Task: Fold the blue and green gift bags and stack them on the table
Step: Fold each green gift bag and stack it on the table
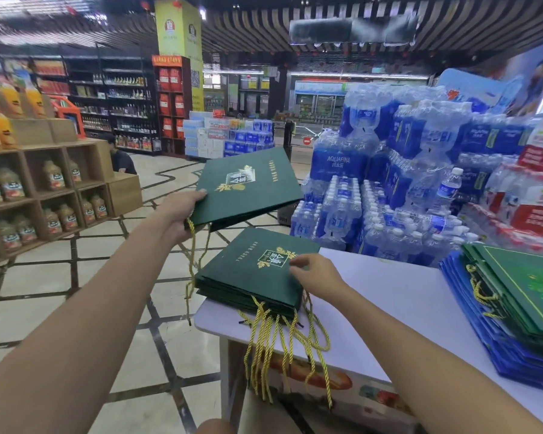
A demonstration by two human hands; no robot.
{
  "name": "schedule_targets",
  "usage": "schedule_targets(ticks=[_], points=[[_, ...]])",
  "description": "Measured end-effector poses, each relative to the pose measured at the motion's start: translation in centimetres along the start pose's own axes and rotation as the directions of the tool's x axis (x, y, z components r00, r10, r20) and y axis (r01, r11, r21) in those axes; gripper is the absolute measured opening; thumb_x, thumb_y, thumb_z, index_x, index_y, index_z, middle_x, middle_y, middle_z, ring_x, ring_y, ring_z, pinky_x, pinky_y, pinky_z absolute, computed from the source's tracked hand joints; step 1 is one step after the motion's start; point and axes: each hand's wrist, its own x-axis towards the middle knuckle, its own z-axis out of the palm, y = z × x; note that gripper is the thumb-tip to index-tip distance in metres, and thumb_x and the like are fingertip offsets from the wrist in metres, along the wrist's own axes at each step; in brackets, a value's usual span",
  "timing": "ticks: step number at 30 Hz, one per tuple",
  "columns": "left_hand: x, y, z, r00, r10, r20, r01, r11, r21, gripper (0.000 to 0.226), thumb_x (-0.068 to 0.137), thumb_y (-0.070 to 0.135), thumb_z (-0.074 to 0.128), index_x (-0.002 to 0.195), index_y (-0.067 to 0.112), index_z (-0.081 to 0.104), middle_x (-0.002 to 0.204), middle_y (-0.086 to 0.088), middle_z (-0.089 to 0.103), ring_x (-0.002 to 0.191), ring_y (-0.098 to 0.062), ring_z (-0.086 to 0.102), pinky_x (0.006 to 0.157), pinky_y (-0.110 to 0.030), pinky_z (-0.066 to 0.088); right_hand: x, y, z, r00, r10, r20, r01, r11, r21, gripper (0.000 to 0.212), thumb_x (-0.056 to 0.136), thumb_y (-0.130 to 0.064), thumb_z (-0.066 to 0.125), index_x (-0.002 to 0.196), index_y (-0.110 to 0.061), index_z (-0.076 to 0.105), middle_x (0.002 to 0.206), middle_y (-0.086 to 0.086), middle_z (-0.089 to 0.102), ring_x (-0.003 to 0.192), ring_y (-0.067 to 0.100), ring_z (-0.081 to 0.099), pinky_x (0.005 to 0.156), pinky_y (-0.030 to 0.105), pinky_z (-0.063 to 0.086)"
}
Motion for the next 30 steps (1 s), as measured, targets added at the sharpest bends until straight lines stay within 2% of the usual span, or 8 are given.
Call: schedule_targets(ticks=[5, 9, 13, 16, 20, 24, 27, 30], points=[[-1.8, -2.2, 6.4, 0.995, 0.039, 0.097, -0.024, 0.989, -0.149, 0.015, 0.105, 0.014, 0.056, 0.115, 0.006, 0.063, 0.1, -0.013, 0.075, 0.08, -0.025, 0.074, 0.054, -0.035, 0.061, -2.6, -2.7, -3.3, 0.976, -0.012, -0.218, 0.152, 0.756, 0.637, 0.047, 0.103, -0.045, 0.041, 0.105, -0.011, 0.073, 0.091, 0.004, 0.078, 0.069, -0.001, 0.062, 0.068, 0.017, 0.046], [-3.4, -5.4, 12.6, 0.981, 0.097, 0.166, -0.071, 0.985, -0.156, 0.017, 0.104, 0.012, 0.058, 0.119, 0.008, 0.064, 0.112, -0.015, 0.075, 0.092, -0.029, 0.074, 0.081, -0.056, 0.062, -4.1, -2.4, -6.0, 0.971, 0.145, -0.19, 0.046, 0.665, 0.745, 0.026, 0.104, -0.036, 0.056, 0.116, -0.013, 0.061, 0.1, 0.008, 0.07, 0.063, 0.006, 0.062, 0.056, 0.019, 0.043], [-5.0, -8.8, 17.4, 0.966, 0.055, 0.253, -0.042, 0.997, -0.058, 0.021, 0.102, 0.018, 0.062, 0.121, 0.008, 0.06, 0.107, -0.01, 0.073, 0.079, -0.024, 0.073, 0.057, -0.038, 0.063, -5.2, 2.4, -9.8, 0.921, 0.374, -0.107, -0.16, 0.615, 0.773, 0.017, 0.103, -0.021, 0.056, 0.117, -0.012, 0.058, 0.098, 0.003, 0.062, 0.051, 0.01, 0.048, 0.049, 0.022, 0.035], [-5.5, -11.3, 18.8, 0.924, -0.03, 0.38, -0.074, 0.964, 0.255, 0.024, 0.105, 0.036, 0.054, 0.108, 0.012, 0.059, 0.102, -0.004, 0.069, 0.072, -0.022, 0.074, 0.049, -0.03, 0.052, -7.1, 7.1, -12.9, 0.874, 0.485, -0.022, -0.298, 0.573, 0.763, 0.01, 0.104, -0.011, 0.052, 0.103, -0.017, 0.06, 0.08, -0.001, 0.062, 0.044, 0.005, 0.044, 0.04, 0.017, 0.028], [-5.5, -14.0, 19.5, 0.858, 0.169, 0.485, -0.511, 0.38, 0.771, 0.03, 0.099, 0.043, 0.05, 0.09, 0.021, 0.068, 0.086, 0.005, 0.073, 0.079, -0.023, 0.071, 0.073, -0.035, 0.058, -10.1, 12.4, -14.9, 0.761, 0.647, 0.054, -0.523, 0.562, 0.641, 0.014, 0.103, -0.004, 0.051, 0.096, -0.015, 0.058, 0.064, -0.001, 0.052, 0.04, 0.004, 0.043, 0.036, 0.015, 0.027], [-5.4, -16.3, 20.5, 0.718, 0.21, 0.664, -0.692, 0.112, 0.713, 0.024, 0.099, 0.029, 0.048, 0.114, 0.032, 0.067, 0.115, 0.006, 0.068, 0.11, -0.022, 0.062, 0.087, -0.039, 0.054, -12.3, 14.2, -14.1, 0.687, 0.724, -0.055, -0.642, 0.641, 0.421, 0.015, 0.094, -0.01, 0.066, 0.1, -0.009, 0.052, 0.08, 0.007, 0.055, 0.059, 0.015, 0.052, 0.044, 0.024, 0.044], [-4.9, -17.9, 21.1, 0.637, 0.107, 0.763, -0.752, -0.132, 0.646, 0.042, 0.099, 0.019, 0.043, 0.137, 0.029, 0.059, 0.132, 0.001, 0.061, 0.126, -0.025, 0.053, 0.095, -0.042, 0.049, -12.5, 15.3, -12.7, 0.801, 0.571, -0.18, -0.585, 0.811, -0.029, 0.062, 0.089, -0.026, 0.069, 0.142, -0.014, 0.042, 0.137, 0.013, 0.041, 0.107, 0.03, 0.059, 0.086, 0.042, 0.057], [-4.6, -19.7, 21.7, 0.61, 0.008, 0.792, -0.755, -0.296, 0.585, 0.045, 0.095, 0.016, 0.043, 0.138, 0.022, 0.055, 0.137, -0.001, 0.059, 0.132, -0.024, 0.048, 0.105, -0.044, 0.044, -12.8, 14.6, -10.7, 0.927, 0.37, -0.064, -0.374, 0.889, -0.264, 0.048, 0.099, -0.043, 0.055, 0.145, -0.033, 0.051, 0.149, 0.002, 0.041, 0.128, 0.027, 0.054, 0.105, 0.04, 0.045]])
